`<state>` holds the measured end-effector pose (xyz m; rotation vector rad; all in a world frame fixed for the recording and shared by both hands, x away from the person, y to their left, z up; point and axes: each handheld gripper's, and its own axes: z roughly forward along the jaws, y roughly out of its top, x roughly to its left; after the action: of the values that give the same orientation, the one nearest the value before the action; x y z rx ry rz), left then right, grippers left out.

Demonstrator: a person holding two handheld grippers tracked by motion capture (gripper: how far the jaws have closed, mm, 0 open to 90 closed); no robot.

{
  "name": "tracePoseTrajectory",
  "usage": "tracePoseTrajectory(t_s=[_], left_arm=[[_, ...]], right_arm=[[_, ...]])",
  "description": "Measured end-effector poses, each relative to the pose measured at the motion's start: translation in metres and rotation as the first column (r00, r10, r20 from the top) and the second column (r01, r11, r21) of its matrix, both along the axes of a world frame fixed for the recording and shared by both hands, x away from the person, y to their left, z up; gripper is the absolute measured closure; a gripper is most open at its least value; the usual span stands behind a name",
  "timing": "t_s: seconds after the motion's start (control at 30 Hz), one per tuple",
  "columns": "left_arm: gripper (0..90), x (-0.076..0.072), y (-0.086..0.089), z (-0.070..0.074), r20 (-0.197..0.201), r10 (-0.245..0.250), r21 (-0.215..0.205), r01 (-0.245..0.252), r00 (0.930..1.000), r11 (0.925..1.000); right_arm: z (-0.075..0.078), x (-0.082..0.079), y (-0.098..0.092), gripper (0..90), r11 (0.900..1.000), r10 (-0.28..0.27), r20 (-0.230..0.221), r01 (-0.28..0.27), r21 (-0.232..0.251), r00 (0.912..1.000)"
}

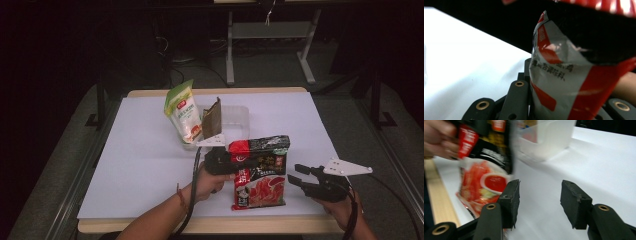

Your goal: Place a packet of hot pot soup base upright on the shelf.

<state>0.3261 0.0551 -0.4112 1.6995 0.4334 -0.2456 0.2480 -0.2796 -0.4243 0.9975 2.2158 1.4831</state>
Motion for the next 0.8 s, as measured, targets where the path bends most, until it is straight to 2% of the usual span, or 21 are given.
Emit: tracePoseTrajectory(t_s=[0.13,0.2,0.27,0.47,0.63,0.67,0.7,0.8], left_arm=[[81.5,-0.008,0.000,0.010,0.051,0.016,0.009,-0.016,0.9986,0.9998],[81.9,-0.010,0.000,0.013,0.087,0.028,0.020,-0.029,0.9958,0.9994],[82.5,-0.011,0.002,0.015,0.101,0.058,0.009,-0.059,0.9932,0.9982],[82.9,-0.009,0.012,0.022,0.149,0.107,0.012,-0.110,0.9831,0.9939],[83.1,-0.008,0.020,0.030,0.207,0.162,0.009,-0.168,0.9649,0.9858],[83.0,-0.007,0.024,0.033,0.206,0.183,0.000,-0.187,0.9613,0.9823],[83.0,-0.007,0.026,0.034,0.201,0.192,-0.011,-0.194,0.9606,0.9810],[83.0,-0.005,0.033,0.041,0.213,0.228,-0.030,-0.227,0.9501,0.9734]], right_arm=[[0.000,0.002,-0.004,46.1,0.999,-0.050,0.004,0.050,-0.020,0.9987],[-0.001,0.002,-0.006,45.8,0.998,-0.063,0.001,0.063,-0.015,0.9980],[-0.001,0.003,-0.008,45.2,0.996,-0.081,0.003,0.081,-0.025,0.9967],[-0.004,0.005,-0.009,43.5,0.995,-0.099,-0.010,0.099,-0.027,0.9950],[-0.006,0.006,-0.008,42.4,0.994,-0.103,-0.010,0.102,-0.043,0.9947],[-0.006,0.006,-0.007,42.4,0.994,-0.102,-0.011,0.102,-0.049,0.9947],[-0.006,0.006,-0.007,42.4,0.994,-0.101,-0.011,0.101,-0.050,0.9948],[-0.006,0.006,-0.007,42.2,0.993,-0.103,-0.009,0.103,-0.051,0.9946]])
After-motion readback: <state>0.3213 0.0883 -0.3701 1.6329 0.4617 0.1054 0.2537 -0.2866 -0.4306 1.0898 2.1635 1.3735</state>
